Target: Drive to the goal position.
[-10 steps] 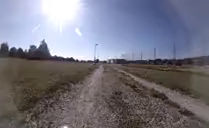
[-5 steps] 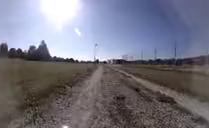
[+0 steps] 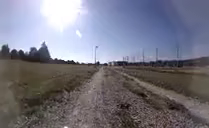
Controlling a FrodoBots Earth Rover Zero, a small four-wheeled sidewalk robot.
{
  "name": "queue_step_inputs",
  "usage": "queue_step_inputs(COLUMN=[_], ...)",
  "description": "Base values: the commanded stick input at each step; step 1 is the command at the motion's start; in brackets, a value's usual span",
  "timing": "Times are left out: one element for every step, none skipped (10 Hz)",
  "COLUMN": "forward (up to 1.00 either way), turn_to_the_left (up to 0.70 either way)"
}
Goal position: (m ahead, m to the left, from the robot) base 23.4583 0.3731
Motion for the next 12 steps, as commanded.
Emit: queue_step_inputs(forward=[0.50, 0.50, 0.50, 0.50, 0.50, 0.50, 0.50, 0.50, 0.50, 0.50, 0.50, 0.50], turn_to_the_left=[0.00, 0.00, 0.00, 0.00, 0.00, 0.00, 0.00, 0.00, 0.00, 0.00, 0.00, 0.00])
